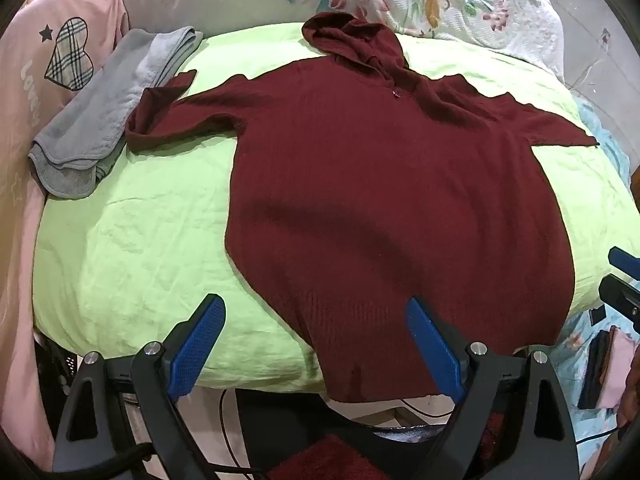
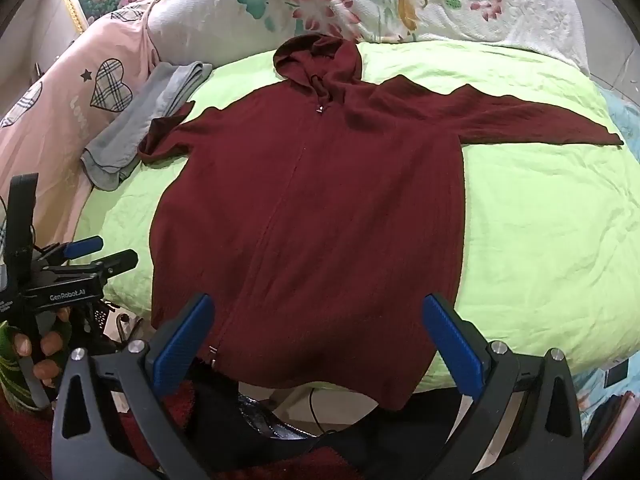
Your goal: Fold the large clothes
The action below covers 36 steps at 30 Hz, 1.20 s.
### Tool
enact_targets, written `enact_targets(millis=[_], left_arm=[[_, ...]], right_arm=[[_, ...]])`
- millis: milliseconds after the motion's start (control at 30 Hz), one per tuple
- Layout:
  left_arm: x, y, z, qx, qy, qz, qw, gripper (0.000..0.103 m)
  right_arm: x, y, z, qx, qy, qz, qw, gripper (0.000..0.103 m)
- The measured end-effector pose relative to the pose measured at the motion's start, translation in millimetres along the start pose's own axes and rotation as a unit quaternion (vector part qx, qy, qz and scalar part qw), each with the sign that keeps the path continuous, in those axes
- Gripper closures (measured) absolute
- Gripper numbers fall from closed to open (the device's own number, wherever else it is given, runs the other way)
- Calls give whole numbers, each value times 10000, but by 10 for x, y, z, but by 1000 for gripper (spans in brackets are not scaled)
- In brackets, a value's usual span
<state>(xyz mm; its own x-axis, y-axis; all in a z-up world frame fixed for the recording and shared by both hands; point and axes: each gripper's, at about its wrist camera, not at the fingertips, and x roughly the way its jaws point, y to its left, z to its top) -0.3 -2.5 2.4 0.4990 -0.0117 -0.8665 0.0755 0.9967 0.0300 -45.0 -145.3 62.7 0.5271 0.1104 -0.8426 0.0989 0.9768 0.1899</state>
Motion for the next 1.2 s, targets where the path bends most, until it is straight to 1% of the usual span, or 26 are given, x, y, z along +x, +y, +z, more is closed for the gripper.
enact_targets(millis=[133, 200, 267, 300, 367, 400, 433, 667, 700, 767, 833, 900, 1000, 1100, 1200], left_arm=[[-80, -49, 1, 88, -187, -119, 9997, 11], [-115, -78, 6, 135, -263, -146, 9995, 11], [-135, -102, 11, 170, -306, -163, 9993, 11], [-160, -137, -6, 180, -299, -152, 9993, 11], [-167, -169, -9, 198, -337, -202, 9990, 11], [-175, -141, -10, 166, -372, -314, 9987, 11], [-175, -145, -10, 164, -347, -333, 9987, 11], [-168, -102, -14, 213, -118, -429, 9988, 11], [-173, -90, -8, 153, -84, -544, 9984, 11], [-165, -87, -16, 157, -69, -540, 9984, 11], [-160, -104, 4, 173, -37, -476, 9987, 11], [-157, -108, -2, 221, -118, -393, 9989, 11], [-158, -111, -1, 197, -117, -429, 9988, 11], [-152, -116, -15, 218, -176, -408, 9988, 11], [-145, -119, -23, 230, -191, -394, 9988, 11]], right_arm=[[-89, 144, -2, -83, -108, 57, 9999, 0], [-60, 115, 46, -172, -134, 75, 9997, 0], [-76, 29, 13, -175, -148, 105, 9997, 0], [-86, 46, 15, -158, -174, 130, 9996, 0], [-64, 64, 59, -146, -162, 135, 9997, 0], [-56, 53, 72, -139, -165, 141, 9997, 0], [-101, 64, 28, -100, -93, 101, 9999, 0], [-85, 32, 16, -93, -26, 95, 9999, 0], [-84, 23, 20, -84, 3, 96, 9999, 0], [-85, 52, 1, -117, -111, 75, 9998, 0], [-89, 63, -3, -114, -123, 72, 9998, 0], [-88, 65, -4, -100, -81, 69, 9999, 0], [-81, 45, -8, -75, -28, 92, 9999, 0], [-84, 61, -16, -95, -127, 91, 9998, 0], [-84, 60, -6, -36, 17, 102, 9999, 0]])
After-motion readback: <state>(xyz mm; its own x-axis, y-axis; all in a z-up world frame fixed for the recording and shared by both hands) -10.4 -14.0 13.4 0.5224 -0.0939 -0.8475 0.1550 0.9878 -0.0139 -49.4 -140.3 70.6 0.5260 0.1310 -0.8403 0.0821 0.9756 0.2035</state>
